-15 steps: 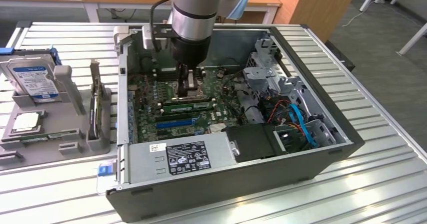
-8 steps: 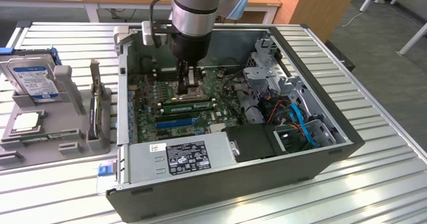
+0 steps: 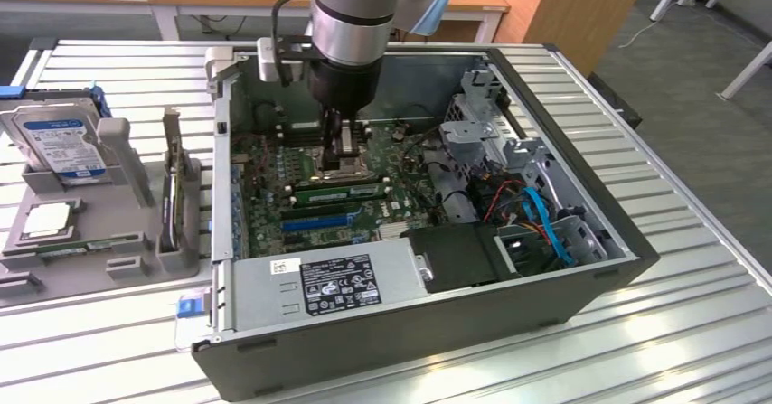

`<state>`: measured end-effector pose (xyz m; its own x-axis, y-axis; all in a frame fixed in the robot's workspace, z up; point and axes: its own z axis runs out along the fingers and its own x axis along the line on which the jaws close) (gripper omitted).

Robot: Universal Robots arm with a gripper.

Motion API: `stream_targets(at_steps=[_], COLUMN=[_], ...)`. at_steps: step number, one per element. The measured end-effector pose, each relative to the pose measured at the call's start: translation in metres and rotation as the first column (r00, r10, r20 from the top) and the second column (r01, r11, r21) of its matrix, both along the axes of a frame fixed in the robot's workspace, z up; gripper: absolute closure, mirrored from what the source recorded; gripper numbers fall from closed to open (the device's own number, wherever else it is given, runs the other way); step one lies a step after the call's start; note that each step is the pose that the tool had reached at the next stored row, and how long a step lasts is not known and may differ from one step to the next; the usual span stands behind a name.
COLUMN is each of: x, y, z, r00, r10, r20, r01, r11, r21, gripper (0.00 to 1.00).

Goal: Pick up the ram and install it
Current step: 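Press down the ram until it locks into place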

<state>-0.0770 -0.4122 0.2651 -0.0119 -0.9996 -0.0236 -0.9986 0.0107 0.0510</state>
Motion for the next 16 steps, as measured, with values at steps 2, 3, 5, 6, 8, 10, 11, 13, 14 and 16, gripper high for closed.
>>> stream_targets(at_steps=[2, 3, 5, 6, 8, 10, 11, 13, 14, 16], x=[0.002, 0.003, 0.005, 0.006, 0.009, 0.011, 0.013, 0.015, 0.016, 0.018], y=[0.0, 0.0001, 0.0, 0.0001, 0.0, 0.0, 0.0001, 0.0, 0.0, 0.0], z=[0.0, -0.0001, -0.0001, -0.0001, -0.0001, -0.0001, -0.0001, -0.0001, -0.0001, -0.0001], r00=[1.0, 1.0, 1.0, 1.0, 1.0, 1.0, 1.0, 1.0, 1.0, 1.0], r10=[0.0, 0.0, 0.0, 0.0, 0.0, 0.0, 0.0, 0.0, 0.0, 0.0], r20=[0.0001, 0.0001, 0.0, 0.0, -0.0001, -0.0001, -0.0002, -0.0003, -0.0003, -0.0003], r01=[0.0, 0.0, 0.0, 0.0, 0.0, 0.0, 0.0, 0.0, 0.0, 0.0], r11=[1.0, 1.0, 1.0, 1.0, 1.0, 1.0, 1.0, 1.0, 1.0, 1.0], r21=[0.0001, 0.0001, 0.0002, 0.0002, 0.0001, 0.0002, 0.0002, 0.0002, 0.0002, 0.0002], gripper=[0.9, 0.9, 0.9, 0.9, 0.9, 0.9, 0.9, 0.9, 0.9, 0.9])
